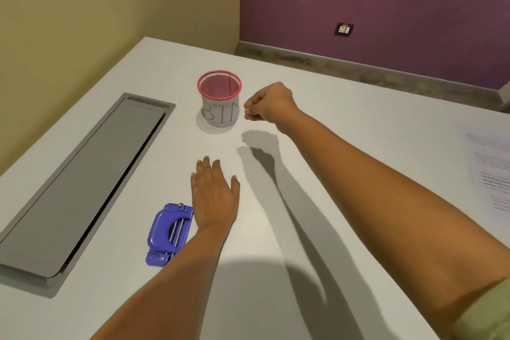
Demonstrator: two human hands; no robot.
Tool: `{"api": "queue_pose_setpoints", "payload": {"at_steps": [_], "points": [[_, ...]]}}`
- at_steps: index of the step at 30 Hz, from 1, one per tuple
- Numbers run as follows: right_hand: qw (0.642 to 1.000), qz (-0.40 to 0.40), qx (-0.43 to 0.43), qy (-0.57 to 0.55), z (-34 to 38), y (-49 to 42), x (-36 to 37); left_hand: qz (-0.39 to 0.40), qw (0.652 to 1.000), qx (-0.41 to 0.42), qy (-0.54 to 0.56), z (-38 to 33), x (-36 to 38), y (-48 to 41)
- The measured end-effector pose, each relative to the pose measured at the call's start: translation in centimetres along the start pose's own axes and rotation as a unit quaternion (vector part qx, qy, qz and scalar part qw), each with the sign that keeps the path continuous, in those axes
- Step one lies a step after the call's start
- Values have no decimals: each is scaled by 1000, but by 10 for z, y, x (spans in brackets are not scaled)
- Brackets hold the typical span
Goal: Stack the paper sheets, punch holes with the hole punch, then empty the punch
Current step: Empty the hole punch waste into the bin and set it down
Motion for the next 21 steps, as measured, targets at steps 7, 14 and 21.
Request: {"api": "queue_pose_setpoints", "payload": {"at_steps": [7,14,21], "points": [[991,-49,-94,85,54,-42,24,-8,1000,0,-20,0,3,1],[970,-16,-134,204,70,-55,48,-22,1000,0,-4,-1,2,1],[952,-37,-169,252,68,-60,53,-14,1000,-2,-1,0,4,0]]}}
Point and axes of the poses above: each hand's wrist, its own y-axis away from the middle knuckle, its own x-axis out of the palm, z = x × y, the point moved 6 cm from there along -y, towards the middle knuckle, and after that the axes turned 4 degrees about y, right-handed, at the moved point
